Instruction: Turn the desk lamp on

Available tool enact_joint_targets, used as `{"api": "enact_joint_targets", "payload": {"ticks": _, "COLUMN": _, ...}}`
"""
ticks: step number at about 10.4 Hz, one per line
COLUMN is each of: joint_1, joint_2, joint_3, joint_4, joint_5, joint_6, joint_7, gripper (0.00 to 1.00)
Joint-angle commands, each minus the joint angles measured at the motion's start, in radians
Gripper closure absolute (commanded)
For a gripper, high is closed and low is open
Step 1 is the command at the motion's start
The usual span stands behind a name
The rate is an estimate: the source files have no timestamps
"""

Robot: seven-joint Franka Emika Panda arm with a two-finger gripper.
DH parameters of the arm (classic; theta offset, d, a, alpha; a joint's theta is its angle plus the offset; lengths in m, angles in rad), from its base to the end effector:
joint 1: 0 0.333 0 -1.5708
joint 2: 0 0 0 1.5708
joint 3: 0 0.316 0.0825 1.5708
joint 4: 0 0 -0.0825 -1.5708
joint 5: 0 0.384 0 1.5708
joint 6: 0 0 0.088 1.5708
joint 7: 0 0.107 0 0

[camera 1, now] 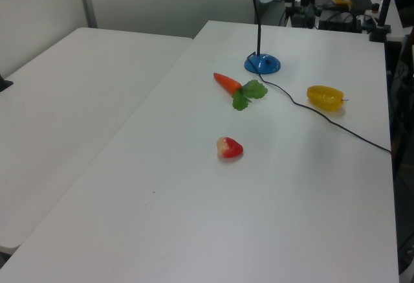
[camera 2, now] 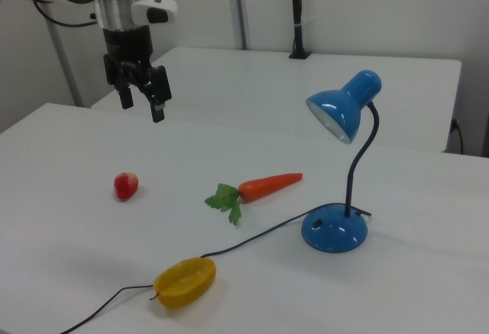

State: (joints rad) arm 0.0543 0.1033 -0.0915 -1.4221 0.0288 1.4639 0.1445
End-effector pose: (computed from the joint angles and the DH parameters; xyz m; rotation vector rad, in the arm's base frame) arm 0.5755 -0.0150 0.6267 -3.1116 0.2797 0.0969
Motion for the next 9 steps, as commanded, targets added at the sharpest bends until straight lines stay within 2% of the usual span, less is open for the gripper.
{"api": "enact_joint_targets", "payload": {"ticks": 1, "joint_1": 0.018, "joint_2": -0.030, "joint_3": -0.014, "joint_4": -0.053, "joint_5": 0.008, "joint_6": 0.027, "joint_7": -0.022, "gripper": 0.00}}
{"api": "enact_joint_targets", "payload": {"ticks": 9, "joint_1": 0.019, "joint_2": -0.034, "joint_3": -0.011, "joint_4": -0.070, "joint_5": 0.008, "joint_6": 0.039, "joint_7": -0.016, "gripper": 0.00}}
